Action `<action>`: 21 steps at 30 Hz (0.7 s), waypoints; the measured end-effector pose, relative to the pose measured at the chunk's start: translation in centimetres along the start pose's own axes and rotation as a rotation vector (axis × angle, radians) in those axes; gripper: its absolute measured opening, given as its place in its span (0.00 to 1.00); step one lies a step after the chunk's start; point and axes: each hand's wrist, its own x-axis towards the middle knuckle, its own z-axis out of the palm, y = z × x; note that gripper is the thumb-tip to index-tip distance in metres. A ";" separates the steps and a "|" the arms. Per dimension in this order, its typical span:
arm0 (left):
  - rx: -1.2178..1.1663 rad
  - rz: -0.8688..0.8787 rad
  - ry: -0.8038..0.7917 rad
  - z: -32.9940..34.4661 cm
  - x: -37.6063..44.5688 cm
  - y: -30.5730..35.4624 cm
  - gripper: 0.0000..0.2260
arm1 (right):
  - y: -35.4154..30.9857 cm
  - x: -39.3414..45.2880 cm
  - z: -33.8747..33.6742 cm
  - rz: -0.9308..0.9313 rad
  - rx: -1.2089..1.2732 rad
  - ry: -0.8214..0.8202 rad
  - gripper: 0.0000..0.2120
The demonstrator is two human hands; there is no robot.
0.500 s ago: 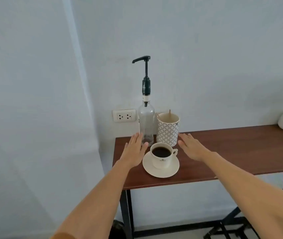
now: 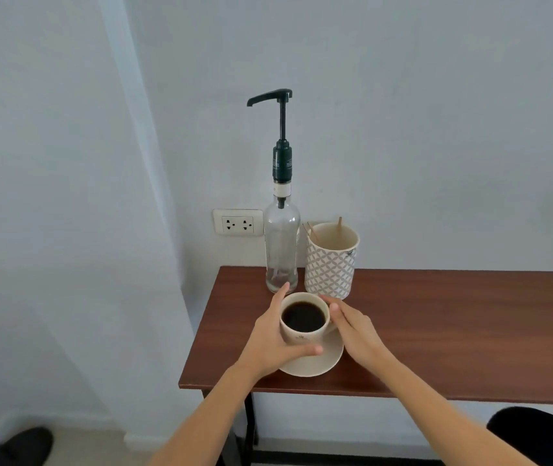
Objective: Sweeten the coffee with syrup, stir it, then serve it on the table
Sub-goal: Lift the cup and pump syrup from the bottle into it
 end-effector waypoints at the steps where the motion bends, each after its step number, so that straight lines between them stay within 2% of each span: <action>1: -0.007 0.009 0.024 0.2 -0.1 0.1 0.55 | 0.2 0.1 0.1 -0.008 0.004 -0.006 0.15; 6: 0.015 0.121 0.188 1.2 -0.2 0.7 0.45 | 1.2 0.8 0.1 -0.056 0.046 -0.044 0.17; 10: 0.023 0.158 0.242 1.3 -0.3 1.0 0.41 | 1.1 1.0 -0.1 -0.076 0.049 -0.058 0.16; 16: 0.040 0.154 0.272 -0.2 0.4 2.2 0.41 | -1.4 1.6 -1.0 -0.120 0.070 -0.063 0.16; 21: 0.061 0.178 0.312 -3.2 1.7 4.7 0.40 | -6.4 3.0 -2.6 -0.198 0.021 -0.091 0.16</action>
